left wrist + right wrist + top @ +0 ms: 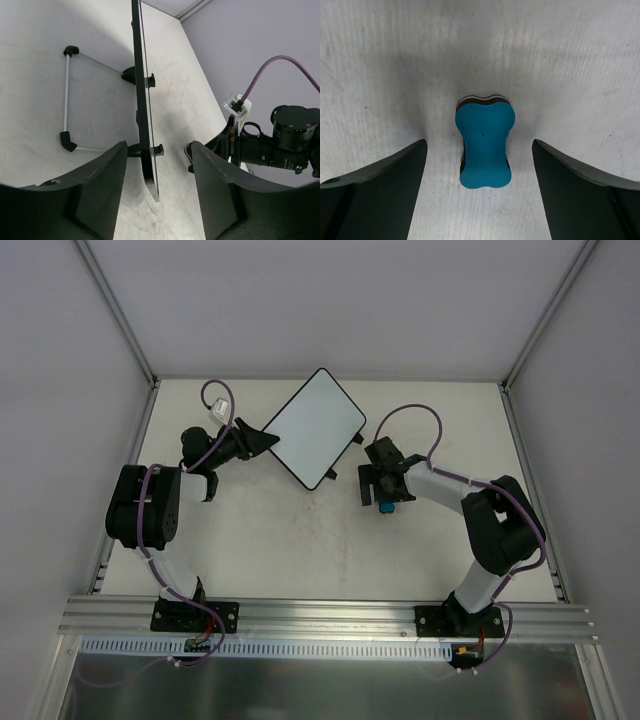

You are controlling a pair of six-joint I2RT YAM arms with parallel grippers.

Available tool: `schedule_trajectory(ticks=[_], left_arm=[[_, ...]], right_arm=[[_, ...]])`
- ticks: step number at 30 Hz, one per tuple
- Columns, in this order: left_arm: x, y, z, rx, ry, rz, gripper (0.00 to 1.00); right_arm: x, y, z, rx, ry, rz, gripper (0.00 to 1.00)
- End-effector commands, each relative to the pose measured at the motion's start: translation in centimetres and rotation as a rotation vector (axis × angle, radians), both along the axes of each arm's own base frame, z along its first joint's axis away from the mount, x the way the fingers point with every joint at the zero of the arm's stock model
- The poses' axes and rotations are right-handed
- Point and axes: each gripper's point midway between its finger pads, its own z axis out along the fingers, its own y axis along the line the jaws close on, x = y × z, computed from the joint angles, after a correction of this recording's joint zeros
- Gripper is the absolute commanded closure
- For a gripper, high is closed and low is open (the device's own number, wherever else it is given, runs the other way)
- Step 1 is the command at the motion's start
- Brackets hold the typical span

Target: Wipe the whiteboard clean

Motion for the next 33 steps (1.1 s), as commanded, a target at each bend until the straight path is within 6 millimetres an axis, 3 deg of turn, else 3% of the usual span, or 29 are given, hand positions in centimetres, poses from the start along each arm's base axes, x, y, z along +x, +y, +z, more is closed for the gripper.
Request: schedule_trajectory(ticks=[1,3,6,7,15,19,20,24,28,30,32,33], left_arm=[[0.1,0.1,1.6,-0.004,-0.091,-0.018,0.43],[0.2,0.3,1.6,-0.006,-0.088,-0.012,0.36],[0.1,0.7,1.4,-0.002,-0.09,0.005,0.07],[0.1,0.7,1.4,-0.001,-0.09,0.012,0.01],[-0.3,2.1,1.6,0.031,-0.091,0.092,0.01],[-0.3,3.8,0.5,0.104,-0.015,0.21,0.01],[-0.9,4.1,-0.4,0.125,0.018,0.223,0.01],[-2.9,4.7,0.8,0.136,0.0,0.263,0.01],[-5.4,5.4,0.4,0.159,0.03,0.301,0.01],[-7.1,5.7,1.0,0.169,0.005,0.321,0.01],[-8.4,6.1,0.3,0.188,0.053,0.338,0.01],[-8.9,6.3,1.4,0.199,0.024,0.352,0.01]], right_arm=[[0.8,0.4,1.6,0.019,-0.062,-0.002,0.1],[0.8,0.4,1.9,0.021,-0.07,-0.003,0.09],[1.0,0.5,2.7,0.038,-0.098,0.008,0.09],[0.9,0.6,2.9,0.047,-0.108,0.013,0.03],[1.0,1.4,6.8,0.141,-0.228,0.079,0.01],[0.6,1.0,8.9,0.17,-0.284,0.085,0.01],[0.3,1.0,9.7,0.184,-0.304,0.086,0.01],[-0.7,0.4,11.3,0.214,-0.352,0.093,0.01],[-1.9,-0.6,13.1,0.238,-0.415,0.097,0.01],[-2.7,-1.3,13.7,0.245,-0.45,0.096,0.01],[-3.1,-2.0,14.0,0.23,-0.477,0.103,0.01],[-3.6,-2.4,13.4,0.225,-0.473,0.103,0.01]])
